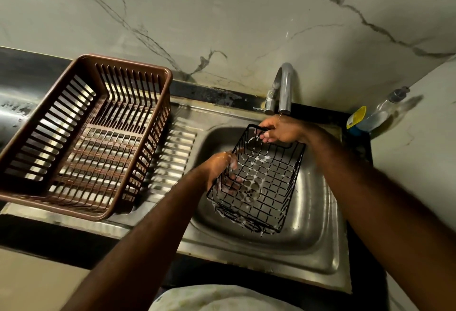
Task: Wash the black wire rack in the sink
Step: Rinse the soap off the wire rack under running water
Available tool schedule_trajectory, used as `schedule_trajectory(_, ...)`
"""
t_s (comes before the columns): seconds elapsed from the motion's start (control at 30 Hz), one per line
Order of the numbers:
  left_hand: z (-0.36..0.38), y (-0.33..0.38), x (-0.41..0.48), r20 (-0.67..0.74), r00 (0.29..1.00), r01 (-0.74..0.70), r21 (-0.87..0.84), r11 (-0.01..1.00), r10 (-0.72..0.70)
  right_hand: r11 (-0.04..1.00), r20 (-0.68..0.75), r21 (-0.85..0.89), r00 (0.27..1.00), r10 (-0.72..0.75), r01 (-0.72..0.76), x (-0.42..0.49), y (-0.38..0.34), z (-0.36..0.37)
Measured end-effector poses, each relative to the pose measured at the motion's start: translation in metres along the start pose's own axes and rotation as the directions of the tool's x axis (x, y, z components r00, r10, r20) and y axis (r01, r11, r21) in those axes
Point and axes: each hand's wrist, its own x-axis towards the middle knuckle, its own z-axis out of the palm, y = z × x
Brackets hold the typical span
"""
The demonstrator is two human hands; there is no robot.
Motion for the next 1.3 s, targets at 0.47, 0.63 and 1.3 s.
schedule_trajectory(0.47, -0.001, 0.003, -0.008, -0.016, 0.997, -0.079, 0.093, 0.993, 0.081, 0.972, -0.027, -0.205, 0.994, 0.108, -0.112, 0.003, -0.009, 0.015)
schedule_trajectory(0.63, 0.008, 0.002, -0.010, -0.017, 0.994, -0.103, 0.031, 0.994, 0.104, 0.702, -0.383, -0.629, 0.919, 0.093, -0.333, 0.000, -0.030, 0.027)
schedule_trajectory(1.3, 0.008, 0.006, 0.005, 0.134, 0.979, -0.190, 0.356, 0.915, 0.152, 0.988, 0.024, -0.131, 0.996, 0.091, -0.087, -0.004, -0.014, 0.004)
